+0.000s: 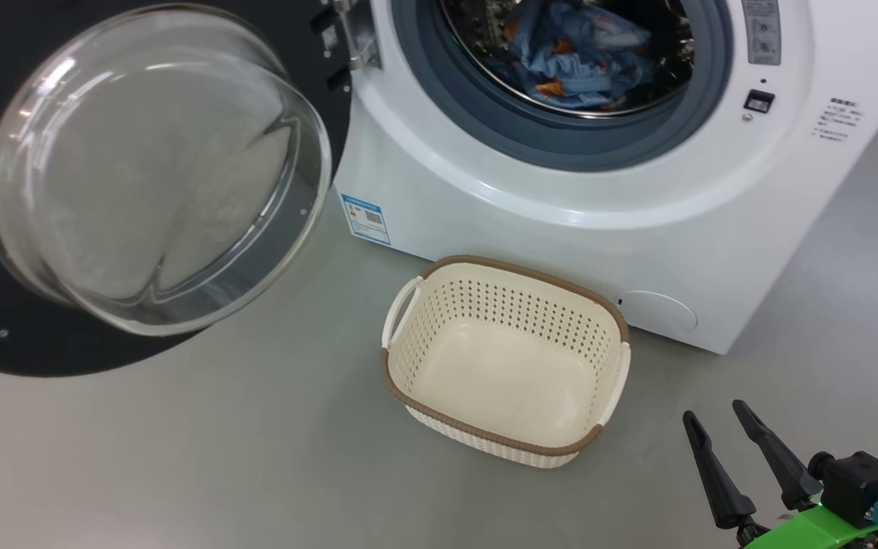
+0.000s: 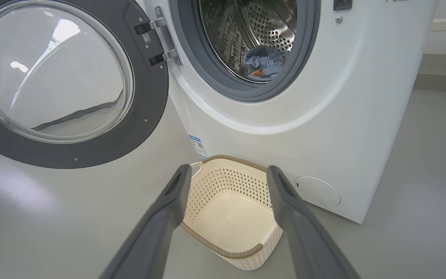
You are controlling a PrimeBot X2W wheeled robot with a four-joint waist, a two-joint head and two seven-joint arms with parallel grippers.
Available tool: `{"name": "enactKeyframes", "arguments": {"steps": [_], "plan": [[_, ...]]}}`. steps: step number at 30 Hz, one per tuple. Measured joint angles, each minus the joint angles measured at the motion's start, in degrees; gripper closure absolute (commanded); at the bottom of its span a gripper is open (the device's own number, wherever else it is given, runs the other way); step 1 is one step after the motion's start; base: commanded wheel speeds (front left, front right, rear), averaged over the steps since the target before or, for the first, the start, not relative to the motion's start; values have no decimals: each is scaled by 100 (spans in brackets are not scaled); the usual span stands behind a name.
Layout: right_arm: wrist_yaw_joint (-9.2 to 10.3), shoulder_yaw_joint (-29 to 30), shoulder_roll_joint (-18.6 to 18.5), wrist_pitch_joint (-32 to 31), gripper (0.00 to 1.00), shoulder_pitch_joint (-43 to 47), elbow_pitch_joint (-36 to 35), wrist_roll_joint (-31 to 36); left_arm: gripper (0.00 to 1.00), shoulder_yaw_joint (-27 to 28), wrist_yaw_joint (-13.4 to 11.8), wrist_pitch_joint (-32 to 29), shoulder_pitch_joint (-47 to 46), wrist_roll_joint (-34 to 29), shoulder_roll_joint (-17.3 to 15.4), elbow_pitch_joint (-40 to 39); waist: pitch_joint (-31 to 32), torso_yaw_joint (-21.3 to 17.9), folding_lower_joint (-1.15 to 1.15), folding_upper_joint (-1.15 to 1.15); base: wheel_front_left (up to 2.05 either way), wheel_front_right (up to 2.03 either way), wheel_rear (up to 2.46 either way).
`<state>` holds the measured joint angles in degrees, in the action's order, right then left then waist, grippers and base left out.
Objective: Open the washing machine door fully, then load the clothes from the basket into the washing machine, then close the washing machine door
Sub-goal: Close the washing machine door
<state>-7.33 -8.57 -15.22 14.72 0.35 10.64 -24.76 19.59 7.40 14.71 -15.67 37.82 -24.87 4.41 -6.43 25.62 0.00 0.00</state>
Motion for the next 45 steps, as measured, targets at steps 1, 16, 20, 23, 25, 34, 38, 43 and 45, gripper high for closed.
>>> {"name": "enactKeyframes", "arguments": {"steps": [1,16,20,23,25,34,38,43,45], "plan": [[0,14,5,0,0,2,-8,2,100,42,0,0,-135,116,-105,121,-25,-42,0,0,0,0,0],[0,102,-60,0,0,40,-90,91,100,-439,-1,-829,-2019,3255,-1646,2995,-544,-458,0,0,0,0,0],[0,71,-81,0,0,9,-112,98,100,-638,-1,-1639,-2268,3906,-1791,3513,-650,-537,0,0,0,0,0],[0,36,-127,0,0,-60,-134,98,100,-745,-1,-2228,-2402,4243,-1874,3857,-724,-585,0,0,0,0,0],[0,27,-156,0,0,-76,-146,98,100,-875,-1,-2707,-2455,4379,-1975,4032,-798,-625,0,0,0,0,0],[0,3,-165,0,0,-182,-166,146,100,-1088,-2,-3300,-2518,4693,-1967,4113,-1007,-688,0,0,0,0,0],[0,-8,-168,0,0,-186,-167,146,100,-1120,-7,-3444,-2521,4734,-1996,4120,-1027,-716,0,0,0,0,0],[0,-7,-168,0,0,-186,-167,146,100,-1213,-8,-3683,-2533,4867,-2053,4121,-1005,-705,0,0,0,0,0],[0,-5,-166,0,0,-186,-167,146,100,-1257,-8,-3829,-2536,4908,-2068,4118,-986,-694,0,1,0,0,0]]}}
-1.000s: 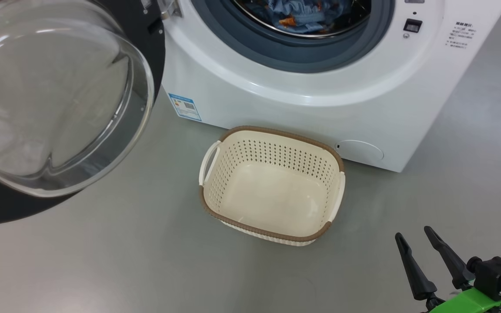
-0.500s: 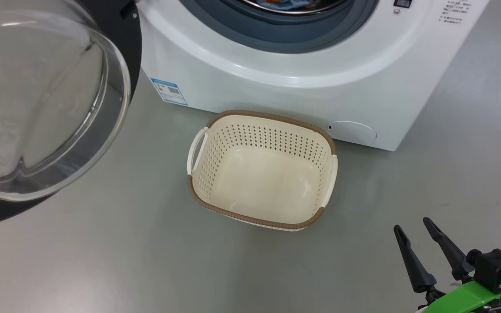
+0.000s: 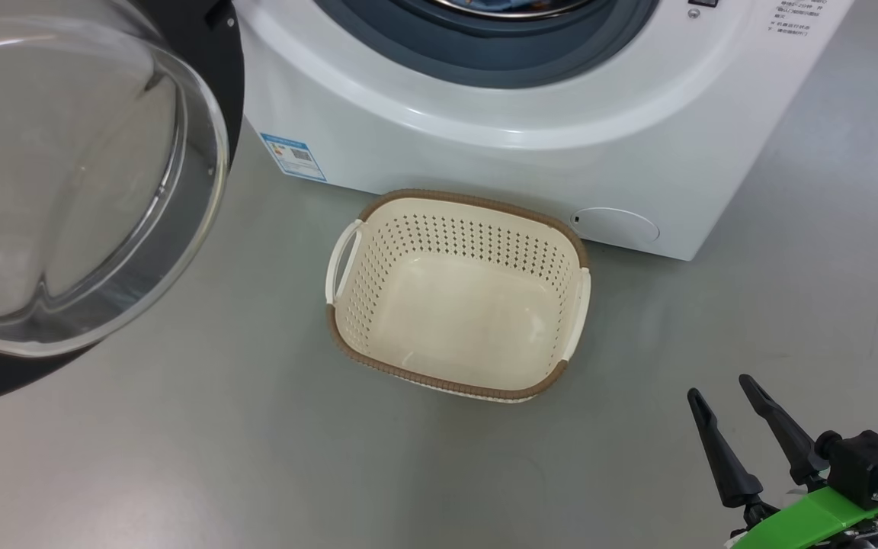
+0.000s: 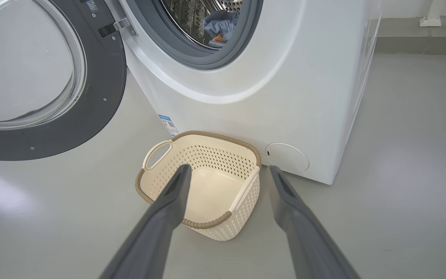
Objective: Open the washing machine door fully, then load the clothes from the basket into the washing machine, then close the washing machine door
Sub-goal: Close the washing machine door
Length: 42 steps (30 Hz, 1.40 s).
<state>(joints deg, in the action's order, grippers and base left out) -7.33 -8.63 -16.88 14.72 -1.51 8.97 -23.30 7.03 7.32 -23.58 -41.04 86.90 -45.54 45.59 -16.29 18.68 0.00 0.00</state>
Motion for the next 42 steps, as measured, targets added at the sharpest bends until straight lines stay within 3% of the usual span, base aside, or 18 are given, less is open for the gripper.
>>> {"name": "enactKeyframes", "arguments": {"steps": [21,31,42], "plan": [[0,33,21,0,0,4,5,0,100,-202,-9,-1318,372,433,-27,-771,237,172,0,0,0,0,0],[0,34,52,0,0,21,14,0,100,-337,-1,-1923,659,608,294,-1446,365,206,0,0,0,0,0],[0,89,85,0,0,35,13,0,100,-349,-2,-2643,1088,824,368,-2490,477,193,0,0,0,0,0]]}}
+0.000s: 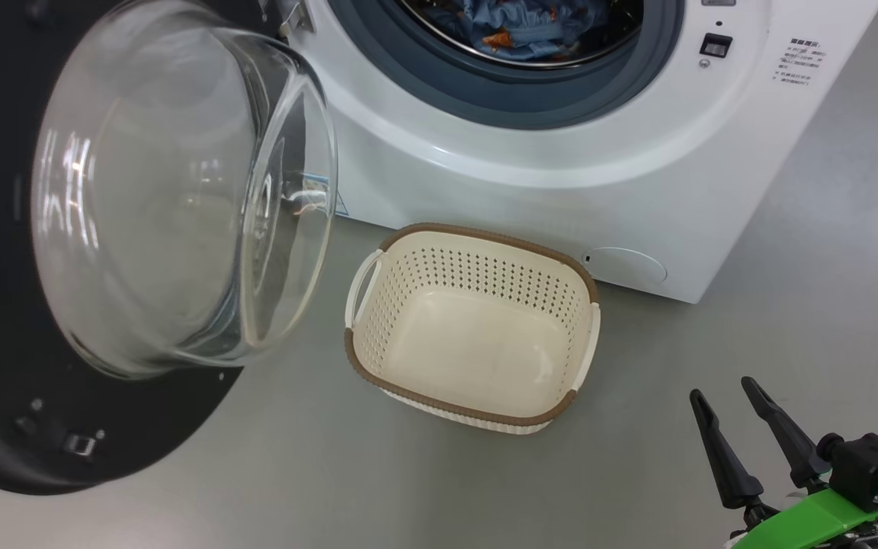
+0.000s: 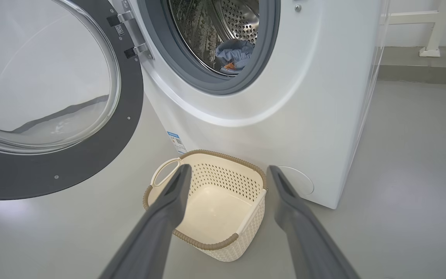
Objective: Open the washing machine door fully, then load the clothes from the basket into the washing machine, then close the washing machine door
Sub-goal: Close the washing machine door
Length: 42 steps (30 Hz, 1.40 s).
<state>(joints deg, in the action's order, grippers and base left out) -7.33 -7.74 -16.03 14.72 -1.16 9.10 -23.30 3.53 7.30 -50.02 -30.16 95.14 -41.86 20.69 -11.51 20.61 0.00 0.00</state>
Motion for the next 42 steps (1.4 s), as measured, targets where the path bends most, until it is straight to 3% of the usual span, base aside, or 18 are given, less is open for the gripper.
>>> {"name": "enactKeyframes", "arguments": {"steps": [23,42], "plan": [[0,45,196,0,0,27,-9,-1,100,-385,0,-1263,448,253,606,-2056,172,-486,0,0,0,0,0],[0,116,448,0,0,90,-73,0,100,-710,1,-1205,-114,109,1561,-2291,192,-1482,0,0,0,0,0]]}}
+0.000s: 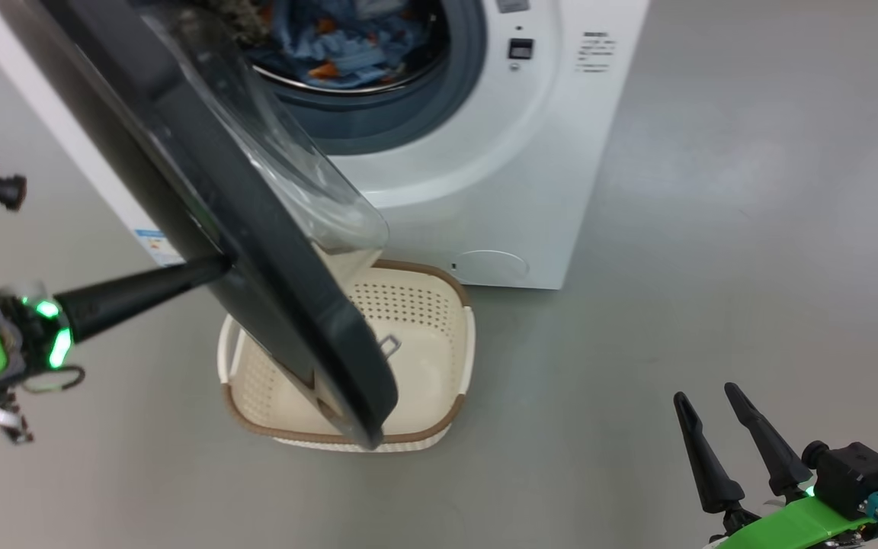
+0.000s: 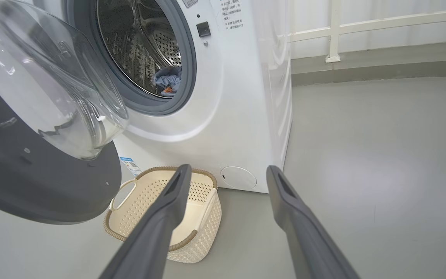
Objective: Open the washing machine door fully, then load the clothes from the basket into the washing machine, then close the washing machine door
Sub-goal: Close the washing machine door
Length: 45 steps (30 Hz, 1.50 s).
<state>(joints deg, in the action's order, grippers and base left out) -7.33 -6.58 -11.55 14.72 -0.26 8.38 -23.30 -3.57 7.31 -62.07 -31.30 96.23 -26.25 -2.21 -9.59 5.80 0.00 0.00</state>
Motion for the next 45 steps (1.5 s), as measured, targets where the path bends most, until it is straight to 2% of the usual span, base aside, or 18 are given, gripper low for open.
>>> {"name": "enactKeyframes", "arguments": {"steps": [14,24,36,45], "plan": [[0,79,91,0,0,-21,-31,1,100,3,1,514,-672,-452,479,422,-215,-522,0,0,0,0,0],[0,135,116,0,0,-43,-27,19,100,82,1,624,-702,-530,539,493,-219,-507,0,0,0,0,0],[0,133,65,0,0,-90,-10,19,100,400,1,996,151,-595,545,389,-64,-264,0,0,0,0,0],[0,111,-23,0,0,-83,7,18,100,684,1,1636,967,-880,553,216,76,-161,0,0,0,0,0]]}}
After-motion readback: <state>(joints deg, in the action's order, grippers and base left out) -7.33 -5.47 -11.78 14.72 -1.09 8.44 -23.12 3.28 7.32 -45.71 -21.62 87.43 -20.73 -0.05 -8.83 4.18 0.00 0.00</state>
